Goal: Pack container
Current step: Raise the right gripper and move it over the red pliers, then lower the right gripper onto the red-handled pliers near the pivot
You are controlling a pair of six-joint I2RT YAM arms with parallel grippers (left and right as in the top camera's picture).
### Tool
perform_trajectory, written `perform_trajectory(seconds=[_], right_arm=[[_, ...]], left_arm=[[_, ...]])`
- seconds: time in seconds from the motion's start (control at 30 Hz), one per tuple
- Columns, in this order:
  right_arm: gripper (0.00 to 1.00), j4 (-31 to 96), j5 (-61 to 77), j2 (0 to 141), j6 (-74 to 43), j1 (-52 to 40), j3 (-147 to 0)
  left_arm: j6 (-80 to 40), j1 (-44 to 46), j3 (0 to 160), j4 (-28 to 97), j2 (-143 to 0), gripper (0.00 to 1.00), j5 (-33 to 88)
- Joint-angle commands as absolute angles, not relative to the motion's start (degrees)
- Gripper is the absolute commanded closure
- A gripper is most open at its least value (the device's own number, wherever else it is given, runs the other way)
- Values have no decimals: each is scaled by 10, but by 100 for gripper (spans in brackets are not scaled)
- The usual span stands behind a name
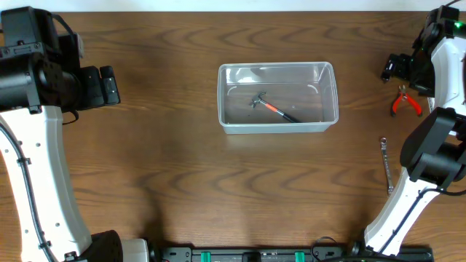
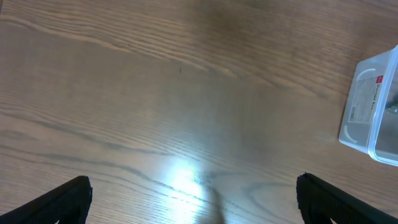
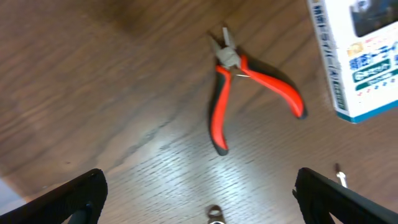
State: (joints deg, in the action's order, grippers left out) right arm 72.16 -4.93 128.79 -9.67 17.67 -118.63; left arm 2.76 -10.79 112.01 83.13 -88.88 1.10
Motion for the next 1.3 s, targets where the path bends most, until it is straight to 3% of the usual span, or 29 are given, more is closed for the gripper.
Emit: perform_trajectory(seconds=[0.0, 0.27, 1.27], right_arm=[[1, 722, -69, 1293, -102, 176, -1186], [1, 711, -7, 1326, -87, 180, -1186], [1, 696, -6, 1351, -29, 210, -1184]], left_arm=[[22, -110, 1131, 833, -891, 2, 10], [22, -110, 1131, 837, -891, 2, 10], [22, -110, 1131, 837, -891, 2, 10]])
